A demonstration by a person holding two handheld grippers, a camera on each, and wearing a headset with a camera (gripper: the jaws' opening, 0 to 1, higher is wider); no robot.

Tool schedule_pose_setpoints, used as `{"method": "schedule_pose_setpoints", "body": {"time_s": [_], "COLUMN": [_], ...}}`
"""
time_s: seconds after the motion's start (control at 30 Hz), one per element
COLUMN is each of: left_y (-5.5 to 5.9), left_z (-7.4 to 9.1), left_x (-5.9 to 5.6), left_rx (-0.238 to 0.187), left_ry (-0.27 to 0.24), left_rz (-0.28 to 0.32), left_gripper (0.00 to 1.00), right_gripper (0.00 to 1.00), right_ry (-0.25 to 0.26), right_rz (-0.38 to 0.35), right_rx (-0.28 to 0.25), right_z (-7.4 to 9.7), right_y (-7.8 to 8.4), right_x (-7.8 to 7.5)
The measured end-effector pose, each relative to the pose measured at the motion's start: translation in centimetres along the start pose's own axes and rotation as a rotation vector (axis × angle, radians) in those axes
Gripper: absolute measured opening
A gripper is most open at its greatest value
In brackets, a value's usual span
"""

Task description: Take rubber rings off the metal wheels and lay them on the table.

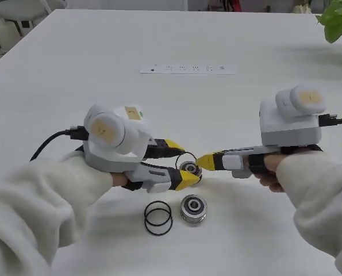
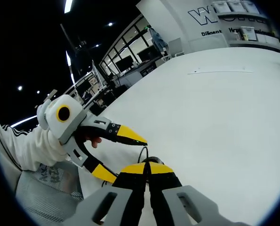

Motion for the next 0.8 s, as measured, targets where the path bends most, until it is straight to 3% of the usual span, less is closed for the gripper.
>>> {"method": "schedule_pose_setpoints", "body": {"time_s": [0.3,0.8], "left_y": [-1.4,-4.1], "left_z": [1.4,4.2], "left_x": [0.4,-0.7], "left_rx": [-0.031,-0.058], "left_ry": [-0.028,-0.046], "left_rz": [-0.002,-0.022], "left_gripper": [0.63,0.89], "right_gripper": [0.0,0.0], "right_ry": [-0.004,-0.031], "right_rz": [0.0,0.022], "right_rx": [-0.034,-0.069], "right_z": [0.5,0.9], "right_y": [-0.7,-1.9], "right_x": [0.4,1.5]}}
Point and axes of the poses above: the centre of the closed fingertips' face, and the gripper's own axes: z roughly backward along the fingers, x roughly to its left, y roughly out of its underside, the point moved 10 cm from there along z, roughly backward along the fingers, and after that the axes turned 4 degrees about x, right-handed, at the moved point
